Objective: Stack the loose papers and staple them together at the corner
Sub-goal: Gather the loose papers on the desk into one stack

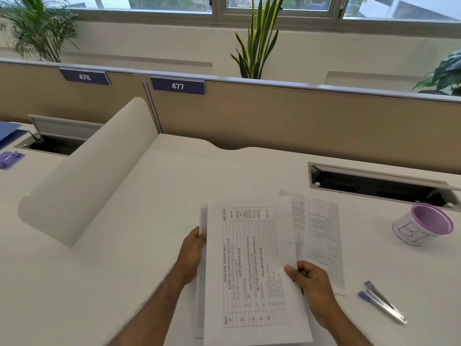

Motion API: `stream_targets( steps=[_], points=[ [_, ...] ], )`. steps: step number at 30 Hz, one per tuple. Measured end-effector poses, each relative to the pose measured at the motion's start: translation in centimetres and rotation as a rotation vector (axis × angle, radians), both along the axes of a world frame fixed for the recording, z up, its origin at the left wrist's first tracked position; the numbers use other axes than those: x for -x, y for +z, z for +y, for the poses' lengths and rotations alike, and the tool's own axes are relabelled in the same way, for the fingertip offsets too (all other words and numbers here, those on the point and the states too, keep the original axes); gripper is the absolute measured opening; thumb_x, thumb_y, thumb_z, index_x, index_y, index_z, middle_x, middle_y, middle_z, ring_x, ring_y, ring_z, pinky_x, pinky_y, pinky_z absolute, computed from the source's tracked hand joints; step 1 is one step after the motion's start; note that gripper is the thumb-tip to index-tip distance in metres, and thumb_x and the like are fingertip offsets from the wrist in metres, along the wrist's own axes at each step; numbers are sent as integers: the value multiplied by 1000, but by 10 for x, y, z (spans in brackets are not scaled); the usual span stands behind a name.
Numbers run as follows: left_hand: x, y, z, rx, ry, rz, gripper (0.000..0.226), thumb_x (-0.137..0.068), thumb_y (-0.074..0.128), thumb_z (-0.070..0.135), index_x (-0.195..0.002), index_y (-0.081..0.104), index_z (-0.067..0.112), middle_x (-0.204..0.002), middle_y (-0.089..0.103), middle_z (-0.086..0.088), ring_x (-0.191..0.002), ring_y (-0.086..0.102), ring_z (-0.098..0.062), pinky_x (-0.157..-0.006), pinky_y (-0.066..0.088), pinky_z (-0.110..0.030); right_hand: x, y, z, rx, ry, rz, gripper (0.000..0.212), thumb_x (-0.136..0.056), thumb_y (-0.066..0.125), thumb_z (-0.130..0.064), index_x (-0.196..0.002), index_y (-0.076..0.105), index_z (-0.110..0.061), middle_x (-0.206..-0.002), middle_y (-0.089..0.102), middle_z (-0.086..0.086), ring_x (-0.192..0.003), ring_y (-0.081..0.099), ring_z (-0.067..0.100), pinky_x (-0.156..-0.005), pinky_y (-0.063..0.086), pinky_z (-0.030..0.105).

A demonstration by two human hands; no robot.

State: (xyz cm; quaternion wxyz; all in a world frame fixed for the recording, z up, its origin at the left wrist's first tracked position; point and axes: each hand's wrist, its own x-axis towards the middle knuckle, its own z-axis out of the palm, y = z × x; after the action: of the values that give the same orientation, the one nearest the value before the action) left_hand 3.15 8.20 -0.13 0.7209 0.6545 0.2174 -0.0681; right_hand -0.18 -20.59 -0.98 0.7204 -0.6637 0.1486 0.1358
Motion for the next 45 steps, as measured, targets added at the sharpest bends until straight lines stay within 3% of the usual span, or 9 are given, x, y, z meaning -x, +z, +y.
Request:
stream_targets(
  steps=[7, 16, 26, 29, 33, 36, 38, 42, 45],
  points=[
    [17, 5, -5, 183, 70, 26, 30, -100, 44, 26, -113, 69, 14, -111, 73, -17, -103, 68, -40, -91, 54, -58, 9, -7, 20, 37, -17, -1, 10, -83, 70, -5, -91, 73, -1, -92, 78, 14, -89, 74, 34, -85, 58, 47],
    [21, 0, -6, 172, 148, 27, 35, -102, 39, 30, -113, 67, 13, -114, 73, -12, -112, 66, -33, -100, 49, -54, 9, -17, 19, 214, -49, -63, 10, -82, 73, -10, -91, 74, -14, -91, 78, 10, -81, 75, 28, -79, 61, 49],
    [26, 1, -6, 121, 41, 21, 51, -96, 38, 52, -118, 66, 15, -111, 74, -14, -101, 71, -33, -89, 55, -53, 4, -17, 23, 233, -112, -7, 4, -85, 71, -10, -86, 75, -12, -85, 79, 3, -81, 75, 21, -83, 60, 43],
    [26, -3, -7, -25, -28, -65, 23, -90, 61, 26, -112, 64, 18, -109, 74, -12, -91, 75, -26, -74, 62, -41, 3, -18, 25, 229, -130, 14, 5, -84, 72, -9, -88, 72, -12, -87, 79, 4, -82, 75, 21, -81, 61, 41],
    [24, -15, -7, -67, -1, -61, 22, -91, 61, 11, -112, 62, 18, -109, 72, -9, -93, 72, -26, -69, 62, -31, 3, -12, 29, 232, -83, 36, 15, -83, 73, -10, -96, 66, -13, -90, 75, 4, -78, 73, 15, -67, 58, 23],
    [21, -22, -4, -46, 13, -28, 31, -93, 57, 10, -124, 57, 11, -110, 71, -15, -92, 71, -32, -74, 61, -44, -4, -10, 22, 448, -150, -39, 15, -81, 75, -24, -89, 65, -17, -82, 68, -1, -75, 65, 13, -65, 51, 17],
    [20, -26, -1, -45, 14, -14, 32, -94, 56, 9, -126, 56, 10, -109, 70, -17, -91, 71, -35, -75, 59, -47, -14, -13, 5, 653, -283, -50, 24, -80, 75, -31, -95, 64, -16, -91, 64, 4, -87, 64, 23, -75, 52, 28],
    [20, -30, 4, -50, 23, 8, 28, -94, 54, 8, -122, 56, 11, -105, 71, -17, -87, 70, -35, -69, 58, -43, -38, -13, -35, 1043, -256, 170, 68, -73, 74, -50, -121, 55, -7, -119, 57, 14, -113, 55, 34, -93, 47, 44],
    [19, -33, 7, -67, 32, 29, 27, -94, 55, 8, -120, 57, 11, -107, 70, -20, -87, 69, -38, -72, 57, -46, -51, -11, -51, 1195, -183, 331, 88, -61, 74, -66, -119, 50, -5, -122, 52, 15, -115, 51, 33, -93, 47, 45]
  ],
)
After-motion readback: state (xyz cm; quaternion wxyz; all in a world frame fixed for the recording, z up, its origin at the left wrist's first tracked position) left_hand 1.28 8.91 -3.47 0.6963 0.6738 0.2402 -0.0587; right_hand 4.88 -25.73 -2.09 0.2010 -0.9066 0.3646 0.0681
